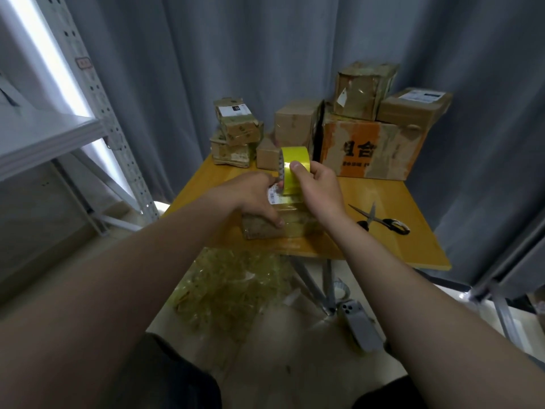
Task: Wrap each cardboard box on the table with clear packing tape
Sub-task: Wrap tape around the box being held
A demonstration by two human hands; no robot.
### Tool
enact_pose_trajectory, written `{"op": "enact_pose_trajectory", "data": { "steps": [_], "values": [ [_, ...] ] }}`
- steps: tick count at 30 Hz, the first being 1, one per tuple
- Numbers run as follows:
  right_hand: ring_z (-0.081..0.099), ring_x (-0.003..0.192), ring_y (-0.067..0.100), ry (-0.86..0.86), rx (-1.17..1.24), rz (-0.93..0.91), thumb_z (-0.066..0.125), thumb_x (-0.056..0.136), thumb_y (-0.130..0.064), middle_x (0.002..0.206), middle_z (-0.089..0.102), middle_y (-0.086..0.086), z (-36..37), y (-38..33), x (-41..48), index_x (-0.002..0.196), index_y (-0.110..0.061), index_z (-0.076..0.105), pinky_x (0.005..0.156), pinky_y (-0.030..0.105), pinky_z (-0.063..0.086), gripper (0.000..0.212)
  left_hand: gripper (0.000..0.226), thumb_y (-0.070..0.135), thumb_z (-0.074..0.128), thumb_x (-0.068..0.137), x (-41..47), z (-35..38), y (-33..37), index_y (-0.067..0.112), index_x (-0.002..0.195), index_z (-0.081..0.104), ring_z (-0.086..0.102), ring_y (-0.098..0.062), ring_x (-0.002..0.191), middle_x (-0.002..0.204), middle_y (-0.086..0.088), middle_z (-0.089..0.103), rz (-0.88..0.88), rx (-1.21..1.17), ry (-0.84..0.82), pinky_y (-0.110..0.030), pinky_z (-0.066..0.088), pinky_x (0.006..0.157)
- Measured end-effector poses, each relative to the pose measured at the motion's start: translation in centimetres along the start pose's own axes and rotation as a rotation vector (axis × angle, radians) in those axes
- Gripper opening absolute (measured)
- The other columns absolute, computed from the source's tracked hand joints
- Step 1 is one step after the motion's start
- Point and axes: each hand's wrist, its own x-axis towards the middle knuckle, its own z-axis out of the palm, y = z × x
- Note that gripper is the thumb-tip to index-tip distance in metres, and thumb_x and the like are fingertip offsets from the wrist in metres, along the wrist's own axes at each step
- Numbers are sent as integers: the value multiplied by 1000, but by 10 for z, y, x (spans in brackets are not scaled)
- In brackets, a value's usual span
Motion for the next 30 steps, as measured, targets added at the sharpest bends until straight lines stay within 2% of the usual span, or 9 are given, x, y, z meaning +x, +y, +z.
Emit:
{"op": "enact_pose_trajectory", "data": {
  "steps": [4,8,10,16,20,22,24,26,30],
  "values": [
    [62,55,-6,-19,-30,37,59,104,-35,59,70,-11,-6,-12,-7,81,-18,71,53,11,44,31,103,83,78,38,-4,0,-2,37,127,56,60,-15,105,116,15,63,-7,29,11,-41,55,89],
    [76,82,31,-23,-6,71,59,98,-51,79,78,8,-14,-10,-27,90,-6,76,84,50,61,49,96,81,80,40,-7,1,2,38,123,58,60,-12,102,113,18,61,30,39,10,-39,56,87],
    [75,82,37,-20,5,80,59,91,-59,79,78,12,-13,-14,-35,89,-3,76,85,59,59,58,99,83,78,37,-7,1,4,41,124,57,60,-12,103,115,20,61,33,42,14,-40,56,87],
    [76,73,39,-17,148,173,63,99,-44,79,76,21,-15,-38,-40,94,2,75,83,59,62,48,97,81,81,35,-7,1,6,41,121,58,62,-13,103,113,18,63,10,21,1,-41,56,90],
    [75,86,46,-19,134,195,71,68,-61,88,77,24,-16,-46,-25,98,1,73,88,65,58,69,106,80,81,37,-7,4,4,42,133,57,58,-11,115,131,23,57,11,-5,-2,-40,54,96],
    [76,83,41,-20,148,226,73,77,-52,86,78,20,-19,-59,-29,98,-3,73,85,58,62,54,104,80,81,37,-6,5,1,39,129,59,57,-11,116,130,22,56,12,-7,-1,-40,53,97],
    [76,66,29,-56,173,258,68,97,-35,78,77,15,-22,-64,-36,101,-4,68,65,40,63,31,99,78,82,36,-5,6,1,37,123,61,59,-12,111,123,19,59,8,-1,-12,-40,54,95],
    [74,59,19,-26,144,287,68,99,-33,75,76,10,-26,-56,-43,93,-9,67,57,33,60,25,93,76,83,35,-3,6,1,37,117,61,62,-14,104,115,15,63,-3,-7,-16,-41,56,92],
    [76,86,36,-83,71,288,70,83,-61,89,78,14,-21,-29,-66,94,-8,74,87,58,61,55,91,60,88,51,-6,4,6,28,131,58,56,-21,118,133,5,58,-19,-6,-8,-42,52,100]
  ]
}}
